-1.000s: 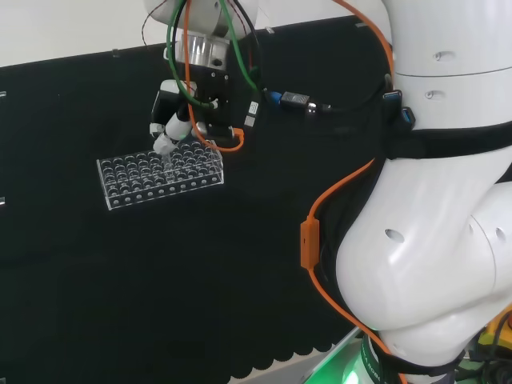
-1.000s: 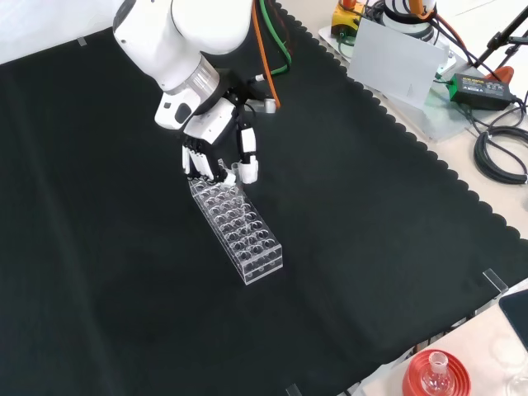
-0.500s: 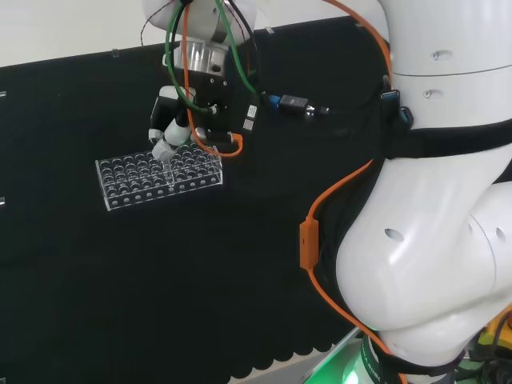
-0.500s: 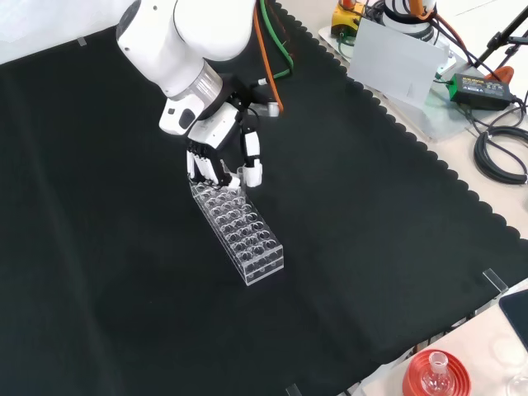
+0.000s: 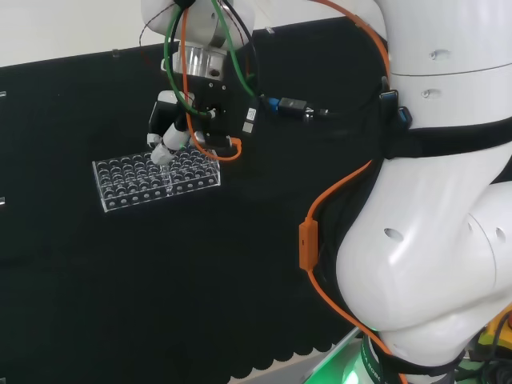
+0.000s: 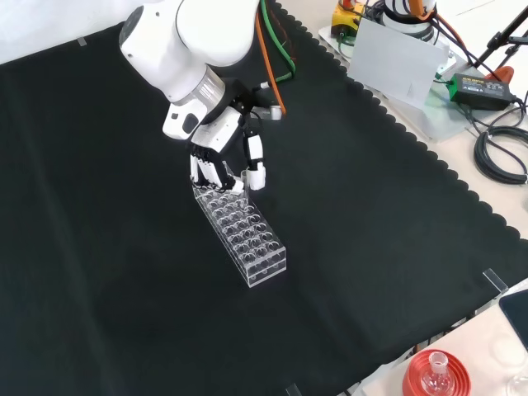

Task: Put the test tube back in the rack.

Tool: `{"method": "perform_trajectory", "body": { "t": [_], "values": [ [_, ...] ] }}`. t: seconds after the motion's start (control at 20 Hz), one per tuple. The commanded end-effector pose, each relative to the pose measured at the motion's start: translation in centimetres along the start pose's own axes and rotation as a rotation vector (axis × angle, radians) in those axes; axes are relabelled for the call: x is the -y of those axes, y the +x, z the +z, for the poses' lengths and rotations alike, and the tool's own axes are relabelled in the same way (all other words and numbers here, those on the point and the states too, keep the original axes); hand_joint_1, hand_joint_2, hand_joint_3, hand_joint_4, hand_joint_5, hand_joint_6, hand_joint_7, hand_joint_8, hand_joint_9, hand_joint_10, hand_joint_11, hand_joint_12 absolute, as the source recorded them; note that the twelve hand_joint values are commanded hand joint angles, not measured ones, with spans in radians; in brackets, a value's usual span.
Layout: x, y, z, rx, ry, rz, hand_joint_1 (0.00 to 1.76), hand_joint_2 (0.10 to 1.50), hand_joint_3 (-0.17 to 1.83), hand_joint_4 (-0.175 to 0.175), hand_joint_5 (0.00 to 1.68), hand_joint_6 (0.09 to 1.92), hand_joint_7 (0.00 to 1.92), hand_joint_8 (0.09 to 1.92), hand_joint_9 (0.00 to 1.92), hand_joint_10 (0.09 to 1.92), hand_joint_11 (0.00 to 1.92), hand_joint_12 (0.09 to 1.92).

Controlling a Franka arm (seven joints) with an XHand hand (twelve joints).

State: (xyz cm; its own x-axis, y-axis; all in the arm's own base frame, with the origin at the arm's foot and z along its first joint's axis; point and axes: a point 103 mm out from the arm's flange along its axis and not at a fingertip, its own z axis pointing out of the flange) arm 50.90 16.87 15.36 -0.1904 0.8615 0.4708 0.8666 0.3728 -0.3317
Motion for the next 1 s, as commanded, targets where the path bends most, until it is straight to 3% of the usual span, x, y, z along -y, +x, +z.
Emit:
{"method": "perform_trajectory", "body": {
  "t": [0.05, 0.15, 0.3, 0.55, 1.0],
  "values": [
    [-0.2, 0.4, -0.1, 0.022, 0.110, -0.025, 1.20, 0.50, 0.72, 0.014, 0.53, 0.85, 0.76, 0.76, 0.73, 0.80, 0.32, 1.48],
    [-0.1, 0.6, -0.7, 0.023, 0.095, -0.033, 1.16, 0.45, 0.74, 0.027, 0.37, 0.75, 0.57, 0.82, 0.58, 0.89, 0.18, 1.56],
    [0.3, 1.0, -1.8, 0.029, 0.067, -0.040, 1.14, 0.44, 0.74, 0.033, 0.32, 0.66, 0.48, 0.85, 0.50, 0.94, 0.11, 1.59],
    [1.7, 2.1, -4.9, 0.054, 0.005, -0.066, 1.14, 0.44, 0.73, 0.035, 0.32, 0.63, 0.47, 0.85, 0.48, 0.94, 0.09, 1.60],
    [6.3, 4.4, -14.3, 0.115, -0.132, -0.085, 1.14, 0.44, 0.73, 0.038, 0.34, 0.62, 0.49, 0.85, 0.47, 0.94, 0.09, 1.60]
  ]
}}
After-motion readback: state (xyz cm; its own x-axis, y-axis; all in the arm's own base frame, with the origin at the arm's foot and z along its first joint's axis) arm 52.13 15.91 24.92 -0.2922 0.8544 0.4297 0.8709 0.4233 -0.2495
